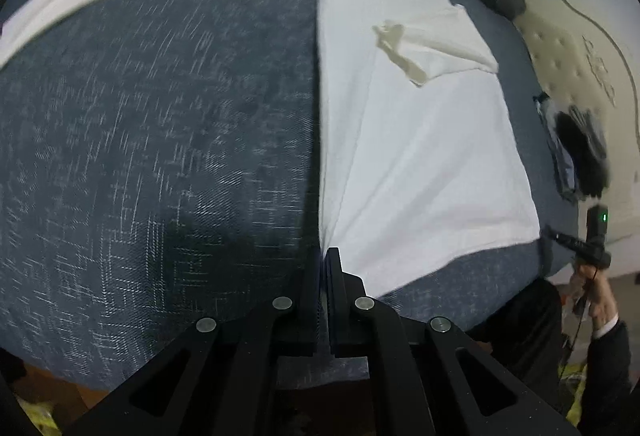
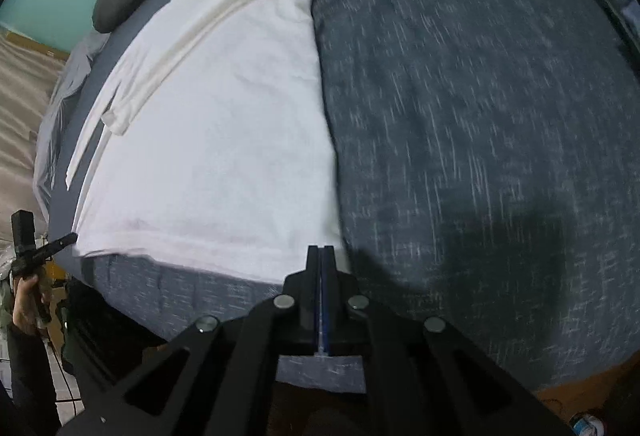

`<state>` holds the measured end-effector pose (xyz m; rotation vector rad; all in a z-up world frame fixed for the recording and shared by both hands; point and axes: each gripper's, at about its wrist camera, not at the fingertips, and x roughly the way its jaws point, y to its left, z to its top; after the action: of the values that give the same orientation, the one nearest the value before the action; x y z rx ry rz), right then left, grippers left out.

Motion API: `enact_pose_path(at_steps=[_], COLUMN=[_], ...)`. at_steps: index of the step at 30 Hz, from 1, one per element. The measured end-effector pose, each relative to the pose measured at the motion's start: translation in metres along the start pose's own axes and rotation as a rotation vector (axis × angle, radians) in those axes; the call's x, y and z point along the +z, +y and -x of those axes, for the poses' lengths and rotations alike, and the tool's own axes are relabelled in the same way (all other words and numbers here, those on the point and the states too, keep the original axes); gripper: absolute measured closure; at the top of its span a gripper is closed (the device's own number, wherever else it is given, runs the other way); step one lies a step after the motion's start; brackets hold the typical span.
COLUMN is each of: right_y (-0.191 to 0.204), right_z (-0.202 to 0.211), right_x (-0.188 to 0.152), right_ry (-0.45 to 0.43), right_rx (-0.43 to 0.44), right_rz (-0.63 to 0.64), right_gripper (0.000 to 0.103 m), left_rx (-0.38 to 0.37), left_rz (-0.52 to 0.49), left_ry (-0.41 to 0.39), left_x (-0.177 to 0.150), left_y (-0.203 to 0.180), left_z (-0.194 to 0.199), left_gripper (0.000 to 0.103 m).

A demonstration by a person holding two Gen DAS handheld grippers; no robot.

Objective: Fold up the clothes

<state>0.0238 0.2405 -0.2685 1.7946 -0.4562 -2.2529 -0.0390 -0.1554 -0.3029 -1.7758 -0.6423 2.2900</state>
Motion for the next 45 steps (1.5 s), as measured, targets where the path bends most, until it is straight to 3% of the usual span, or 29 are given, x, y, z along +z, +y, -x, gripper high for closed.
enact_pose_path(at_steps=[7,8,9,11,13,15,16,18,19,22,23,24,33,45], right_y=[-0.005,-0.004,-0.002,0.003,0.006,0.009,0.01,0.011,0.012,0.014,0.015,0.015,0.016,0.001], right_z=[-0.003,-0.004,-0.007,-0.015,-0.022,-0.025,-0.026,-0.028,-0.029,-0.028,-0.026,-0.025,0.025,-0.019], right_x=[0.006,0.008,0.008,0.007,0.008,0.009,0.009,0.009,0.009,0.009,0.008,0.008,0.001,-0.01], right_ry=[-0.014,-0.012,-0.004,0.014,0.029,0.033,0.033,0.031,0.03,0.023,0.017,0.011,-0.061,0.009], right_rx=[0.046,0.046,0.044,0.037,0.015,0.006,0.005,-0.002,-0.006,0.002,0.006,0.009,-0.024,-0.075], right_rz=[-0.044,-0.046,-0.045,-0.041,-0.037,-0.033,-0.03,-0.027,-0.026,-0.017,-0.016,-0.017,0.046,0.025], right_gripper=[0.099,0.088,0.068,0.06,0.06,0.061,0.063,0.083,0.085,0.096,0.098,0.098,0.099,0.1], left_rx=[0.005,0.004,0.003,-0.001,-0.016,-0.014,-0.014,-0.015,-0.016,-0.012,-0.007,-0.009,-0.013,0.025], left_rz=[-0.003,0.0,0.004,0.011,0.011,0.011,0.013,0.018,0.019,0.012,0.006,-0.003,-0.093,-0.062], left_ry=[0.031,0.034,0.034,0.033,0.036,0.039,0.042,0.047,0.049,0.051,0.052,0.053,0.058,0.113], left_x=[0.004,0.003,0.002,0.0,-0.003,-0.005,-0.006,-0.007,-0.008,-0.011,-0.011,-0.011,-0.018,-0.021], left_y=[-0.007,-0.006,-0.006,-0.006,-0.005,-0.003,-0.001,0.002,0.003,0.004,0.003,0.001,-0.019,-0.015], left_z=[-0.017,-0.018,-0.018,-0.017,-0.015,-0.015,-0.015,-0.016,-0.017,-0.021,-0.021,-0.021,-0.001,-0.026], left_gripper=[0.1,0.1,0.1,0.099,0.094,0.077,0.074,0.073,0.073,0.075,0.082,0.099,0.099,0.099])
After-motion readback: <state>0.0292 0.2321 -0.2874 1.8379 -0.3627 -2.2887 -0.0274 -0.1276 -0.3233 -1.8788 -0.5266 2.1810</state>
